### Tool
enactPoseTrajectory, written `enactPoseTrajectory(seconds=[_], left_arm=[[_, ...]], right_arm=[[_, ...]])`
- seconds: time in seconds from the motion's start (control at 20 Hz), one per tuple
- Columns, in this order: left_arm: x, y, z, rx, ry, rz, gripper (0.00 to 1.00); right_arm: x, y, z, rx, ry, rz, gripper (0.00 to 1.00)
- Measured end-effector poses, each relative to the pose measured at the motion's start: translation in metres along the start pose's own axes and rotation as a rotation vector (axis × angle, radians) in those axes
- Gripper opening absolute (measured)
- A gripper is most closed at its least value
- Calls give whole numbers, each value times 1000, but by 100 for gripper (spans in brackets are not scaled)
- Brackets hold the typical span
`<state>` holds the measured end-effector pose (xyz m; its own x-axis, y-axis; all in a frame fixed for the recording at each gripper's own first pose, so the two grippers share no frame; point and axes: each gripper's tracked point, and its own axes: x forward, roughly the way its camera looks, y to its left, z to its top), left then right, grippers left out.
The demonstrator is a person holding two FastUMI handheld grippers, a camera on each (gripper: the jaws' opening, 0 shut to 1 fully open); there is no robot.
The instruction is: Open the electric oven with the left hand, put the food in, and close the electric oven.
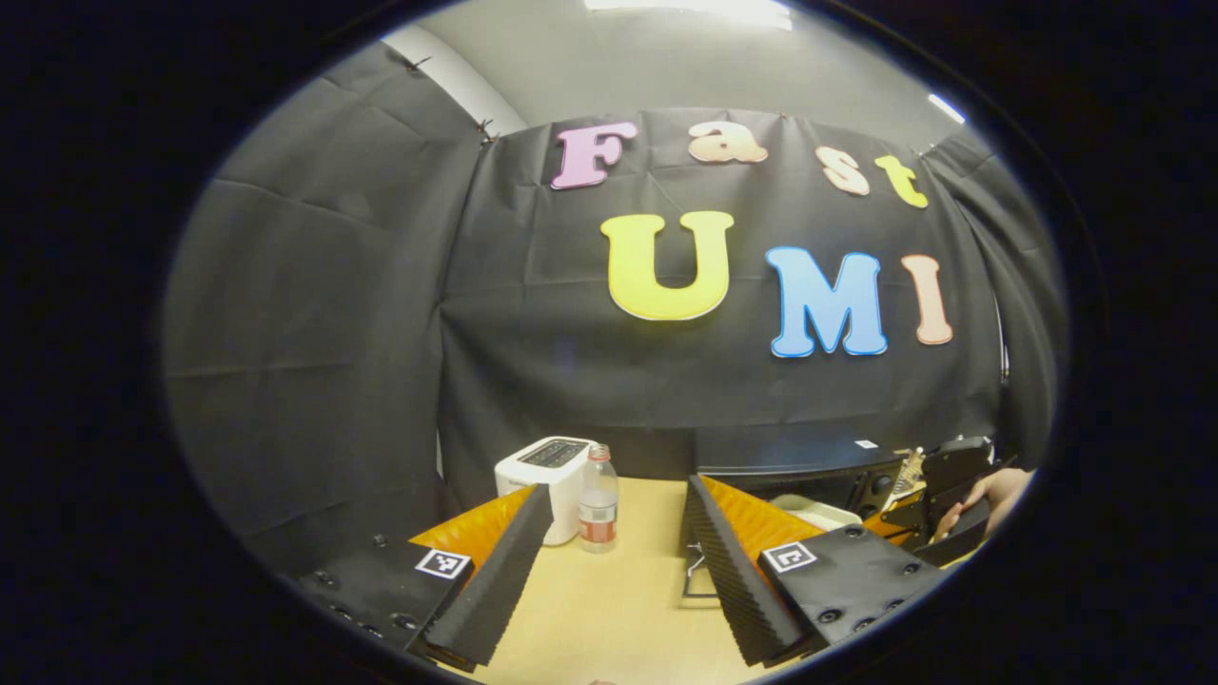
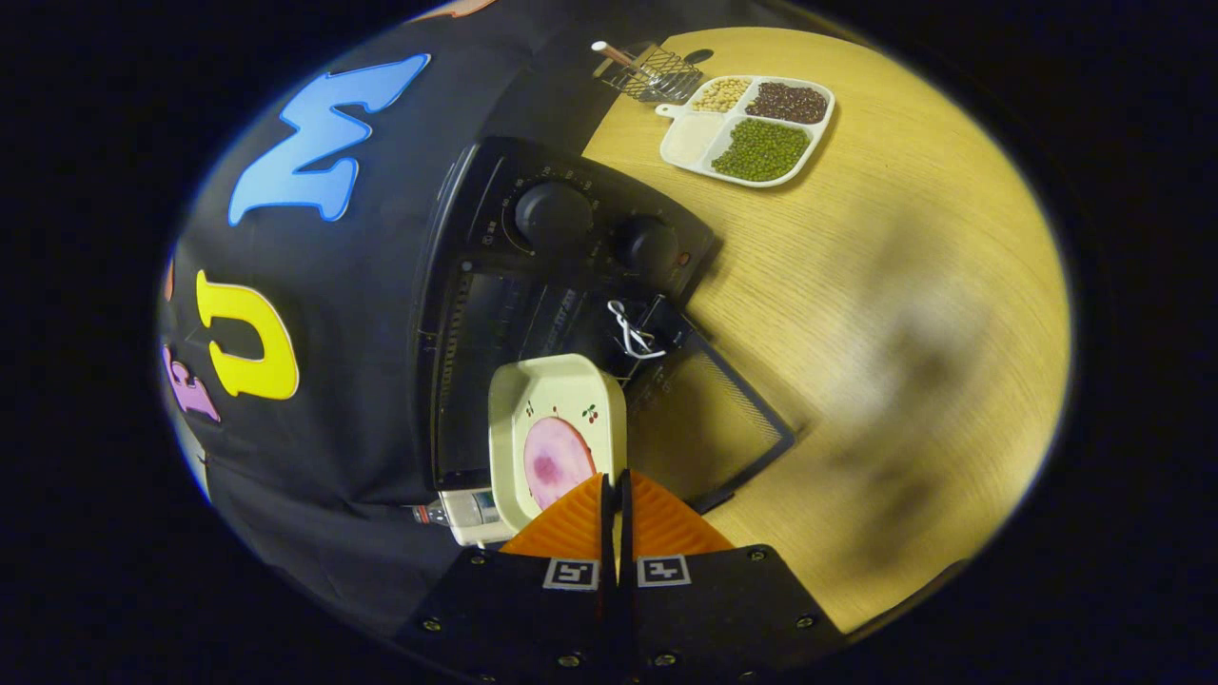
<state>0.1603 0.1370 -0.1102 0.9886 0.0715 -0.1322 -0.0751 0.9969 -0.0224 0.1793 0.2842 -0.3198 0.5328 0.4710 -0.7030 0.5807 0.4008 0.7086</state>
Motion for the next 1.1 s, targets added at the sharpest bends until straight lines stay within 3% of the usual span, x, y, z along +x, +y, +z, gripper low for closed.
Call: enactPoseTrajectory(seconds=[0.2,0.45,0.5,0.55,0.65,0.7,0.85,0.9,0.95,1.05,1.1], left_arm=[[1,27,3,2,5,37,100],[-1,52,4,22,11,78,100],[-2,57,4,25,10,85,96],[-3,61,2,28,12,94,100],[-6,71,1,31,19,117,96],[-9,76,1,28,22,127,100],[-13,86,-1,32,31,152,96],[-13,89,0,36,34,159,100],[-13,91,-3,36,35,165,96],[-16,92,-3,36,38,170,100],[-18,92,-3,36,37,170,96]], right_arm=[[24,10,4,84,-82,-3,0],[51,33,6,206,-150,62,0],[55,36,5,225,-156,68,1],[61,38,5,243,-160,73,1],[71,39,4,275,-176,72,1],[74,39,5,289,-193,71,1],[81,40,12,324,-233,64,1],[83,40,14,327,-242,58,1],[85,40,16,330,-249,57,1],[85,48,22,353,-263,98,3],[85,53,21,361,-258,118,5]])
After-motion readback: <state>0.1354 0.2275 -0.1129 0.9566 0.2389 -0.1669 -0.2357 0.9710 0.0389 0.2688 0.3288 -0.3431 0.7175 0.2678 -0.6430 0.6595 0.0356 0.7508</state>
